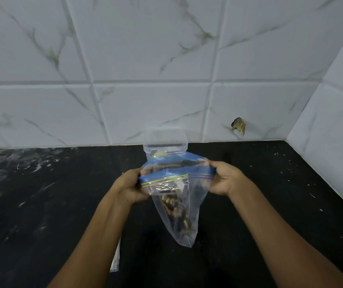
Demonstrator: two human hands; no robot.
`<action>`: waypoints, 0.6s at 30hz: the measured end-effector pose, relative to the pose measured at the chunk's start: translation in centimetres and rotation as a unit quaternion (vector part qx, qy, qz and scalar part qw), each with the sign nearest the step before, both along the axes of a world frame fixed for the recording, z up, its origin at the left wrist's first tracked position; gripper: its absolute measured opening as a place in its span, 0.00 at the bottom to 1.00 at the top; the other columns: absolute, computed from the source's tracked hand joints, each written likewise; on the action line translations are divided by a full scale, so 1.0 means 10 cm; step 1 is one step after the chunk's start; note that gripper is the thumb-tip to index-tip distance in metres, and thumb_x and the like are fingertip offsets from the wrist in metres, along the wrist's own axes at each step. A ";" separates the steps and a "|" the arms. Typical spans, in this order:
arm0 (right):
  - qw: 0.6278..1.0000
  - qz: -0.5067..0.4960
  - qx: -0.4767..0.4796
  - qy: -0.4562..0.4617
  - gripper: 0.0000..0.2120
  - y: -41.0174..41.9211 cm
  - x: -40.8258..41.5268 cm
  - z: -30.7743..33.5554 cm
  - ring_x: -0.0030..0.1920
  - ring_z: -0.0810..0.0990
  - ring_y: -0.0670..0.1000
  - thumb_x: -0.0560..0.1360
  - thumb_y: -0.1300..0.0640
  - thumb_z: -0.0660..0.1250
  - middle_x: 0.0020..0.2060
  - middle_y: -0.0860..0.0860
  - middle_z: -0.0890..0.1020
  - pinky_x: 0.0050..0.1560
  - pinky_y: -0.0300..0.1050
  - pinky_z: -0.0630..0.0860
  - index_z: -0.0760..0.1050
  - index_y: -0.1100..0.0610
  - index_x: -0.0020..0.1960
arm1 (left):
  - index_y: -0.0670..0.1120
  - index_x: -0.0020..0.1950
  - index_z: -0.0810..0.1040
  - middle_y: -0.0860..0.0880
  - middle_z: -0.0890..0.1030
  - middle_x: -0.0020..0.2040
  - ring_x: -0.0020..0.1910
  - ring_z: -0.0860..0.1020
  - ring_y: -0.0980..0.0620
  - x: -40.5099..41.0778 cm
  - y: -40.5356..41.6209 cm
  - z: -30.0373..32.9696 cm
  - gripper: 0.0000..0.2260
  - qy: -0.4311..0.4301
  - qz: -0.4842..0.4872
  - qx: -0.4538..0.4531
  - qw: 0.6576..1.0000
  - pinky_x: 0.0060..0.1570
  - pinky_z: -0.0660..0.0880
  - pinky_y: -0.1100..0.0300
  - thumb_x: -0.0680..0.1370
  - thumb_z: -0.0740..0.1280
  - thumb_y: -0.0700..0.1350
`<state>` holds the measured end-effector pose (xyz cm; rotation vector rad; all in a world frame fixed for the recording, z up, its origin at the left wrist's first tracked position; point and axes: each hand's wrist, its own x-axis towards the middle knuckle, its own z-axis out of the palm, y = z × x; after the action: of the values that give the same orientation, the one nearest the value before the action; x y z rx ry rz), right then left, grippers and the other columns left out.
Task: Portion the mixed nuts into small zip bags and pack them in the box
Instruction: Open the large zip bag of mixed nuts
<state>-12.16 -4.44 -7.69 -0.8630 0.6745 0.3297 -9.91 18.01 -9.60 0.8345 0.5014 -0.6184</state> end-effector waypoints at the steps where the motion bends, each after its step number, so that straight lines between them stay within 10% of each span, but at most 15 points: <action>1: 1.000 0.016 -0.006 0.002 0.12 0.00 -0.02 -0.04 0.34 0.83 0.59 0.80 0.59 0.59 0.40 0.59 0.82 0.30 0.56 0.81 0.78 0.62 0.45 | 0.38 0.35 0.81 0.44 0.81 0.34 0.30 0.81 0.47 -0.03 -0.01 -0.01 0.15 -0.014 -0.026 0.008 1.000 0.32 0.82 0.51 0.79 0.60 0.39; 6: 0.992 0.076 -0.067 -0.081 0.07 -0.04 -0.09 -0.15 0.42 0.80 0.55 0.78 0.60 0.61 0.44 0.58 0.80 0.46 0.51 0.78 0.77 0.58 0.50 | 0.44 0.47 0.80 0.44 0.83 0.37 0.31 0.81 0.49 -0.05 0.05 -0.04 0.06 -0.128 -0.054 0.190 0.972 0.32 0.80 0.58 0.80 0.64 0.43; 9: 0.928 0.173 -0.268 -0.192 0.08 -0.04 -0.11 -0.06 0.43 0.79 0.57 0.77 0.61 0.65 0.47 0.59 0.81 0.45 0.53 0.76 0.76 0.54 0.56 | 0.53 0.54 0.79 0.46 0.83 0.50 0.44 0.83 0.51 0.05 0.09 -0.07 0.05 -0.361 -0.091 0.378 0.847 0.43 0.81 0.55 0.81 0.65 0.46; 13: 0.809 0.204 -0.462 -0.300 0.06 0.03 -0.04 0.06 0.37 0.80 0.50 0.78 0.58 0.66 0.37 0.58 0.83 0.46 0.47 0.78 0.80 0.58 0.44 | 0.40 0.39 0.80 0.46 0.77 0.31 0.30 0.75 0.54 0.14 0.07 0.04 0.18 -0.480 -0.100 0.481 0.727 0.36 0.73 0.58 0.82 0.63 0.51; 15: 0.841 0.179 -0.416 -0.296 0.11 0.06 0.02 0.11 0.32 0.78 0.46 0.79 0.59 0.64 0.32 0.53 0.80 0.37 0.37 0.76 0.78 0.58 0.40 | 0.38 0.31 0.73 0.48 0.71 0.26 0.26 0.69 0.54 0.14 0.01 0.14 0.24 -0.454 -0.071 0.444 0.769 0.31 0.68 0.61 0.82 0.62 0.52; 18: 0.962 0.114 -0.160 -0.188 0.15 0.07 0.15 0.20 0.21 0.68 0.44 0.80 0.57 0.62 0.24 0.51 0.71 0.21 0.34 0.68 0.73 0.59 0.36 | 0.45 0.26 0.69 0.52 0.66 0.20 0.17 0.63 0.57 0.23 -0.06 0.28 0.25 -0.272 -0.080 0.211 0.936 0.19 0.63 0.67 0.82 0.61 0.53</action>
<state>-10.64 -3.73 -5.71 -1.2787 0.2754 0.2558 -7.64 17.41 -6.84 1.4114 0.0520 -0.4010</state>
